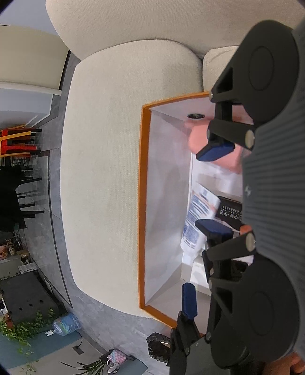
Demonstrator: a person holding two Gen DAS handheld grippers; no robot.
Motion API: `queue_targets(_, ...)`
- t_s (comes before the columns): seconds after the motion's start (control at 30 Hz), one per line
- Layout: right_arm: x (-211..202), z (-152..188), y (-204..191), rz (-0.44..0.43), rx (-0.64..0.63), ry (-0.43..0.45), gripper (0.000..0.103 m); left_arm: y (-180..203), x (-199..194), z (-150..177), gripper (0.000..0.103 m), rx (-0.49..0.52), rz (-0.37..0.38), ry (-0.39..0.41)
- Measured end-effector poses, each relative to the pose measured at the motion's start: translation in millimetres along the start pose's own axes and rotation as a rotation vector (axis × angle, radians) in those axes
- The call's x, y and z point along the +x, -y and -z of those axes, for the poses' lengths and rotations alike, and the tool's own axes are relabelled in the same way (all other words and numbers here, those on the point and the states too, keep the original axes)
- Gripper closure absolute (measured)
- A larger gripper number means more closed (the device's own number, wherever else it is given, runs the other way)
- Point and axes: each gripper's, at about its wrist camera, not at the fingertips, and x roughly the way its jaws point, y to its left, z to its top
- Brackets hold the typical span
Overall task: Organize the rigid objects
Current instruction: 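Lower the white tube and pink roll into the orange box and release both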
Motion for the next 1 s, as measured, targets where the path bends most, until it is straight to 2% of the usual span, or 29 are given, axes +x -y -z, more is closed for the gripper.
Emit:
queue_targets(0.43, -28.6, 8.1, -0.4, 0.008, 0.0, 0.025, 0.048, 2.3, -33.8, -3.1, 0.035, -0.004, -0.002, 0.042)
queue_targets(1.0, -93.9, 25.6, -5.5, 0.011, -0.016, 0.092, 0.048, 7.1, -89.4, 16.6, 0.035, 0.001, -0.012, 0.105)
